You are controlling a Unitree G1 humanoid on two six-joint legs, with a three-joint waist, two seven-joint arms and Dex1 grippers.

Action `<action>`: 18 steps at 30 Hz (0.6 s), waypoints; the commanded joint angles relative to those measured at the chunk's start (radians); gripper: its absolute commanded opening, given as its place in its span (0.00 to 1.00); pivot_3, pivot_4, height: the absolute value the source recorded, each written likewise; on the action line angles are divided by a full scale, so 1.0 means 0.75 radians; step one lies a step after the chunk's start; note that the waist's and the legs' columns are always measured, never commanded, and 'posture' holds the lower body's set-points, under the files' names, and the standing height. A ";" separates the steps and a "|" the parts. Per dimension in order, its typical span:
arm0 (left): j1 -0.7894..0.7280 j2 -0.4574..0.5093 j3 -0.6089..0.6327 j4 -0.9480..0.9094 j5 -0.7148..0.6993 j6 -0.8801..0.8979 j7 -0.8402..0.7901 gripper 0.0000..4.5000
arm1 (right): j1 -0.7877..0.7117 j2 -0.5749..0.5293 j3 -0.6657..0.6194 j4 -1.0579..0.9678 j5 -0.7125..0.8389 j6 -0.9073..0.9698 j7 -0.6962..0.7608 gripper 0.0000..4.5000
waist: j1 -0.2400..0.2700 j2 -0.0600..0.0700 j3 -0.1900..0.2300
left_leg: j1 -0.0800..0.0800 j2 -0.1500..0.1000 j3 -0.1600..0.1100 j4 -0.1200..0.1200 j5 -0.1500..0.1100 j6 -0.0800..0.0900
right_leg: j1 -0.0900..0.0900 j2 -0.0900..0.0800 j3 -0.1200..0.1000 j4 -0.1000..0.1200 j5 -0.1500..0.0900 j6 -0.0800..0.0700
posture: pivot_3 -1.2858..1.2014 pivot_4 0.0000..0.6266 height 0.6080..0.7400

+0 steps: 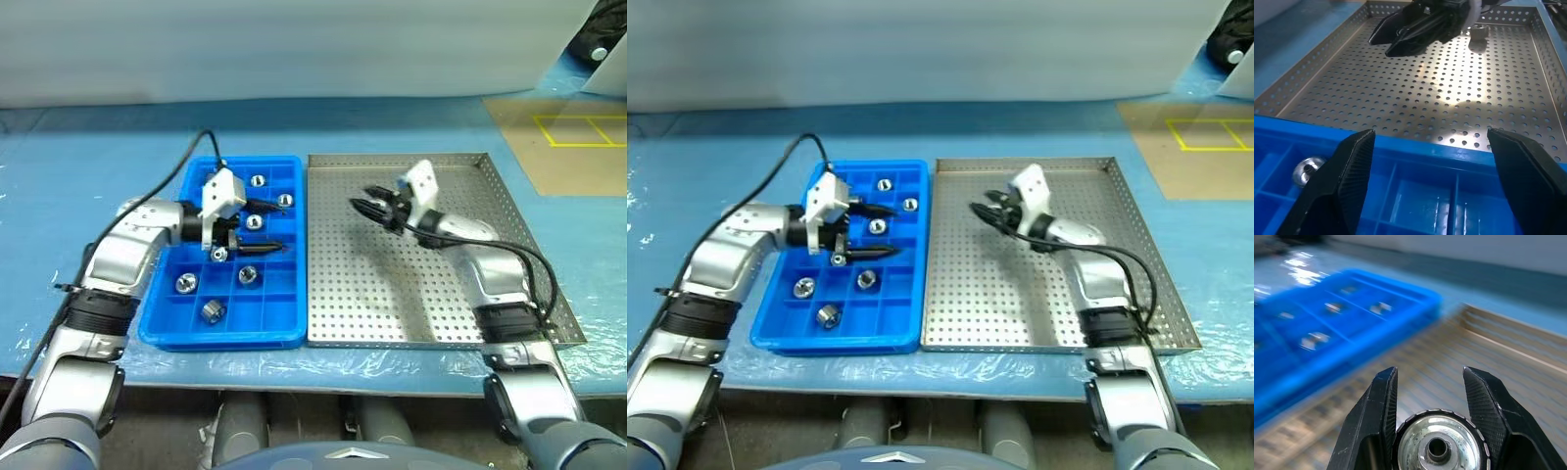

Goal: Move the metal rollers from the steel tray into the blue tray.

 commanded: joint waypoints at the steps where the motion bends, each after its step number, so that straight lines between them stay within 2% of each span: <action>1: 0.087 0.062 0.083 -0.137 -0.040 0.038 0.039 0.86 | -0.033 0.012 0.116 -0.073 0.054 0.036 0.156 0.38 | 0.019 0.000 0.000 | 0.000 0.000 0.000 -0.001 0.000 0.000 | 0.000 0.000 0.000 -0.001 0.000 0.000 | 0.52 0.24 1.00; 5: 0.214 0.130 0.167 -0.263 -0.090 0.105 0.079 0.86 | -0.082 0.047 0.215 0.027 0.014 -0.017 0.249 0.38 | 0.061 -0.001 0.001 | -0.003 -0.001 0.000 -0.003 0.000 0.000 | -0.002 0.000 -0.001 -0.003 0.000 0.000 | 0.57 0.24 1.00; 10: 0.466 0.254 0.345 -0.414 -0.135 0.158 0.118 0.86 | -0.172 0.137 0.277 0.251 -0.043 -0.136 0.321 0.38 | 0.091 -0.003 0.002 | -0.004 0.000 -0.007 -0.003 0.001 -0.002 | -0.005 -0.001 -0.002 -0.001 -0.001 -0.001 | 0.62 0.24 1.00; 18: 0.672 0.252 0.465 -0.628 -0.201 0.248 0.261 0.86 | -0.280 0.224 0.263 0.514 -0.115 -0.286 0.355 0.38 | 0.161 -0.004 0.002 | -0.004 0.000 -0.016 -0.009 0.004 -0.007 | -0.005 -0.001 -0.004 -0.001 -0.001 -0.001 | 0.65 0.24 1.00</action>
